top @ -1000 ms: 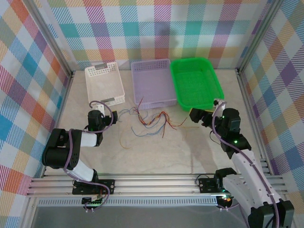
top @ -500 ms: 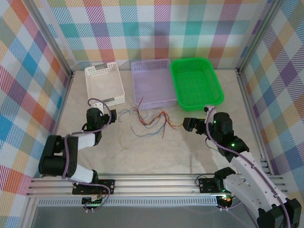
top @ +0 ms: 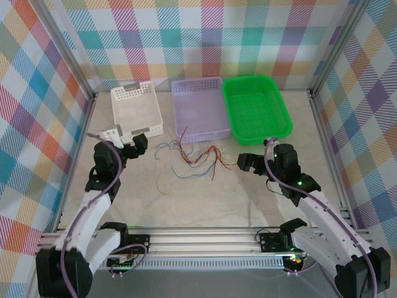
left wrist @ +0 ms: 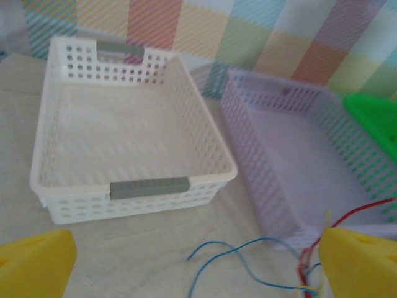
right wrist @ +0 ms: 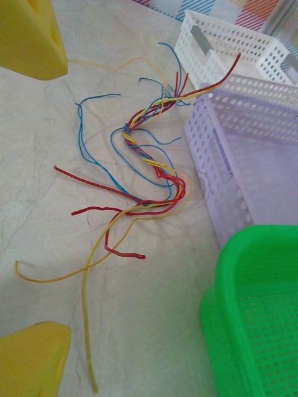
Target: Untangle the cables
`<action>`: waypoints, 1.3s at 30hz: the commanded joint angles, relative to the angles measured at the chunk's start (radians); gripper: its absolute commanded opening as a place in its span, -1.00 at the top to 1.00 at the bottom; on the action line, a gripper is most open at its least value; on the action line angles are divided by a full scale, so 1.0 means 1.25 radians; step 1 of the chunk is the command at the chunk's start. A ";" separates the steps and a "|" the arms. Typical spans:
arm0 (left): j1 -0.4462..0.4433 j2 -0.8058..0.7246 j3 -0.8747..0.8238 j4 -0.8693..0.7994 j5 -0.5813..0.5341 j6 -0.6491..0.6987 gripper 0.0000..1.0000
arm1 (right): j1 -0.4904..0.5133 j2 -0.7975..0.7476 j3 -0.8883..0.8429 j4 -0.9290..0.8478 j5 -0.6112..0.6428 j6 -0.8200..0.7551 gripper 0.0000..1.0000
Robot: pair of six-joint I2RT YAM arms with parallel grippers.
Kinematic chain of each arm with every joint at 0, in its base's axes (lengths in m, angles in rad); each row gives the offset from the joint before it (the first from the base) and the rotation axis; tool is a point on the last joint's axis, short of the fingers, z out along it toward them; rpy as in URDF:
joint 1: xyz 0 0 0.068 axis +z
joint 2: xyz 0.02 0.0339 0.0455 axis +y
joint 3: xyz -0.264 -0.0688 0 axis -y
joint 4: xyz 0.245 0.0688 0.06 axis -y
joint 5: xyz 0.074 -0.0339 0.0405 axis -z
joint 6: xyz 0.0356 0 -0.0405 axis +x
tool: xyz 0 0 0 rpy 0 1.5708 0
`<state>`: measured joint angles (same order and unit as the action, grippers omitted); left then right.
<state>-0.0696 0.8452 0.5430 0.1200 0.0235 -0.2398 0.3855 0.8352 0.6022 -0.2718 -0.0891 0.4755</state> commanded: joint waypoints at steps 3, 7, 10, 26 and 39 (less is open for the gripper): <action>0.000 -0.119 0.067 -0.236 0.039 -0.157 -1.00 | 0.012 0.008 0.052 -0.036 0.025 0.012 -0.99; -0.008 -0.205 0.107 -0.440 -0.076 -0.321 -1.00 | 0.014 0.010 0.072 -0.070 0.031 0.009 -0.99; -0.029 -0.211 0.134 -0.498 -0.052 -0.313 -1.00 | 0.019 -0.006 0.071 -0.090 0.032 0.019 -0.99; -0.071 -0.092 0.191 -0.576 0.004 -0.312 -1.00 | 0.100 0.111 0.116 -0.111 0.089 0.031 -0.98; -0.079 -0.073 0.208 -0.620 -0.006 -0.283 -1.00 | 0.291 0.414 0.269 -0.027 0.174 -0.008 -0.85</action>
<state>-0.1585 0.7544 0.7696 -0.6300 0.0074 -0.6151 0.7052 1.3216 0.8959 -0.3607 0.0910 0.4812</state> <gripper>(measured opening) 0.997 0.925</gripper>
